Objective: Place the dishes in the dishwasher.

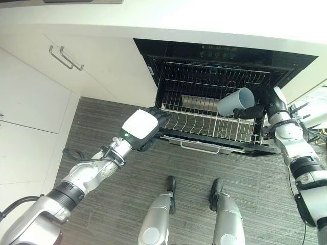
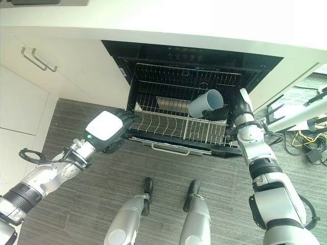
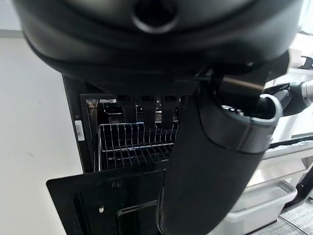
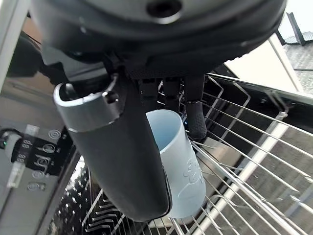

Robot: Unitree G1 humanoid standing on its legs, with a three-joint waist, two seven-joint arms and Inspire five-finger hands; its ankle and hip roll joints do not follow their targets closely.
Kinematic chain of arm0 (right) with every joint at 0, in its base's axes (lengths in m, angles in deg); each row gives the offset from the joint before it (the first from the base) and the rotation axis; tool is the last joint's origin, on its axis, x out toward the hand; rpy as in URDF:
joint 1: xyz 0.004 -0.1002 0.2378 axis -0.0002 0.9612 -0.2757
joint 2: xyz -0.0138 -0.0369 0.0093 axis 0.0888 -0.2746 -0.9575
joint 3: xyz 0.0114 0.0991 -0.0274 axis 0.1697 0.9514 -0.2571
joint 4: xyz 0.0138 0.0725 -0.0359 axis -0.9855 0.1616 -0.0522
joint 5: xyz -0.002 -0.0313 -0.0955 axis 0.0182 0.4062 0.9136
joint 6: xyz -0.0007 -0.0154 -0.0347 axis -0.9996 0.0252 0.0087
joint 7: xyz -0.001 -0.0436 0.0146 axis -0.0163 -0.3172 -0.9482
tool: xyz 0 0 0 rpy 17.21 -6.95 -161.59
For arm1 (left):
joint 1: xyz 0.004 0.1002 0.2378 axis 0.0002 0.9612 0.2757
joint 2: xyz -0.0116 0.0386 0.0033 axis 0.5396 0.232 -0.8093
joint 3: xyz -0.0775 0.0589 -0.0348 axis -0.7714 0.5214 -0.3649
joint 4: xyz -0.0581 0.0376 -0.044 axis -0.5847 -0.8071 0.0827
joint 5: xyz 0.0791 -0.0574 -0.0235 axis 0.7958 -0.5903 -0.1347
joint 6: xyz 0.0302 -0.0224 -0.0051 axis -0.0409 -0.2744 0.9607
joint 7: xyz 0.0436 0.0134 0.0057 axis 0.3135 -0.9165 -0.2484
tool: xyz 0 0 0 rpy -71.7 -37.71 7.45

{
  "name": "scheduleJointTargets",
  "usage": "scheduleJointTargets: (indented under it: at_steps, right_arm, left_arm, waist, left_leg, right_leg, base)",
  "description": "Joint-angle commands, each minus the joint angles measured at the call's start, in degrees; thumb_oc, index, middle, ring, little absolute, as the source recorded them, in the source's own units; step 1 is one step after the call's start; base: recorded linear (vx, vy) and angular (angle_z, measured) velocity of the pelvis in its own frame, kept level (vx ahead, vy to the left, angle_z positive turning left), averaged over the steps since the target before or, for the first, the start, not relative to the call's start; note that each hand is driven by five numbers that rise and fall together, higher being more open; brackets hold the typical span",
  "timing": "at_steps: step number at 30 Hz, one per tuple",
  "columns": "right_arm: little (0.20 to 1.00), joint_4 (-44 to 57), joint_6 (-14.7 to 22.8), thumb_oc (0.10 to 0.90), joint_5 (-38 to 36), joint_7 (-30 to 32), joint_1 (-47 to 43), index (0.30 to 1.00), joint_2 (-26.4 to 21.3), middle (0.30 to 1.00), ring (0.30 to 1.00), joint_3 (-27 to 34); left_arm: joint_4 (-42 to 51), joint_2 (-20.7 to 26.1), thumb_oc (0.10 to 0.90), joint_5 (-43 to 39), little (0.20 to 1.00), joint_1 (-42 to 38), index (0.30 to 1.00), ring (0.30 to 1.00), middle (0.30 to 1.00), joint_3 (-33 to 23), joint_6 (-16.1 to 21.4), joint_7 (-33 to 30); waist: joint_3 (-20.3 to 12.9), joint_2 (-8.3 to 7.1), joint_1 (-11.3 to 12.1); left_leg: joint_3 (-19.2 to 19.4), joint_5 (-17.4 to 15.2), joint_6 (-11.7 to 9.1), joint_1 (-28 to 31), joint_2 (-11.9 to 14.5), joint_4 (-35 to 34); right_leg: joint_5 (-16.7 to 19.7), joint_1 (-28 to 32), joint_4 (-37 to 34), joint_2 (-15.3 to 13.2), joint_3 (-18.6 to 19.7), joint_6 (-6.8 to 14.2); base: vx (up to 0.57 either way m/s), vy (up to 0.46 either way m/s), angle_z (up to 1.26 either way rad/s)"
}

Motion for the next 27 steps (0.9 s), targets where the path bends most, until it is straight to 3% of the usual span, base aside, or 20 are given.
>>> scheduleJointTargets:
  at_steps: [1, 9, 20, 21, 22, 23, 27]
  right_arm:
    - [0.3, 0.2, -1.9, 0.4, 1.6, -5.6, -0.4, 0.3, -3.3, 0.3, 0.3, -3.1]
    - [0.3, 1.9, -4.8, 0.4, 5.7, -13.7, 0.9, 0.3, -4.5, 0.3, 0.3, -6.4]
    - [0.3, 3.0, -7.3, 0.4, 8.6, -18.9, 1.8, 0.3, -6.2, 0.3, 0.3, -8.6]
    - [0.568, 2.8, -7.6, 0.579, 8.9, -18.8, 1.7, 0.568, -6.2, 0.568, 0.568, -8.7]
    - [0.568, 2.7, -7.8, 0.579, 9.0, -18.5, 1.7, 0.568, -6.2, 0.568, 0.568, -8.7]
    - [0.9, 2.2, -7.6, 0.8, 9.1, -16.9, 1.4, 0.9, -6.4, 0.9, 0.9, -8.8]
    - [0.9, 0.7, -3.5, 0.8, 8.9, -8.6, -0.8, 0.9, -6.4, 0.9, 0.9, -8.5]
  left_arm:
    - [5.9, 5.4, 0.8, -4.2, 0.9, -0.7, 0.9, 0.9, 0.9, -2.7, 1.9, -1.5]
    - [5.8, 6.8, 0.8, -4.7, 0.9, -1.5, 0.9, 0.9, 0.9, -2.9, 2.9, -0.6]
    - [4.3, 7.9, 0.8, -5.4, 0.9, -3.0, 0.9, 0.9, 0.9, -3.0, 4.6, 0.7]
    - [4.1, 7.9, 0.8, -5.4, 0.9, -3.1, 0.9, 0.9, 0.9, -3.1, 4.9, 0.8]
    - [4.1, 7.9, 0.8, -5.3, 0.9, -3.1, 0.9, 0.9, 0.9, -3.2, 5.0, 0.8]
    - [4.1, 8.0, 0.8, -5.4, 0.9, -3.2, 0.9, 0.9, 0.9, -3.2, 5.2, 0.9]
    - [3.9, 8.0, 0.8, -6.0, 0.9, -3.7, 0.9, 0.9, 0.9, -3.1, 5.3, 1.2]
  waist:
    - [-3.9, -1.9, -0.4]
    - [-3.6, -2.85, -0.4]
    - [-3.3, -3.74, -0.3]
    - [-3.2, -3.76, -0.2]
    - [-3.2, -3.78, -0.2]
    - [-3.2, -3.81, -0.1]
    - [-3.1, -3.45, 0.0]
  left_leg:
    - [1.5, -4.9, 0.8, -2.0, -1.6, 2.3]
    - [1.8, -4.8, 0.5, -1.7, -1.2, 2.3]
    - [1.9, -4.5, 0.4, -1.7, -1.0, 2.3]
    - [1.9, -4.5, 0.3, -1.7, -0.9, 2.3]
    - [1.9, -4.5, 0.3, -1.7, -0.9, 2.3]
    - [1.8, -4.5, 0.3, -1.7, -1.0, 2.3]
    - [1.8, -4.5, 0.3, -1.8, -1.0, 2.3]
  right_leg:
    - [2.2, 3.2, -6.6, 0.6, 3.8, 7.4]
    - [2.6, 3.4, -6.6, 0.4, 3.4, 7.8]
    - [3.0, 3.5, -6.6, 0.0, 2.9, 8.2]
    - [3.0, 3.6, -6.6, 0.0, 2.9, 8.2]
    - [3.0, 3.6, -6.6, 0.0, 2.9, 8.2]
    - [3.0, 3.5, -6.6, 0.1, 2.9, 8.2]
    - [3.0, 3.5, -6.6, 0.1, 2.8, 8.2]
  base:
    - [0.0, 0.0, 0.0]
    - [0.0, 0.0, 0.0]
    - [0.0, 0.0, 0.0]
    - [0.0, 0.0, 0.0]
    - [0.0, 0.0, 0.0]
    - [0.0, 0.0, 0.0]
    - [0.0, 0.008, 0.0]
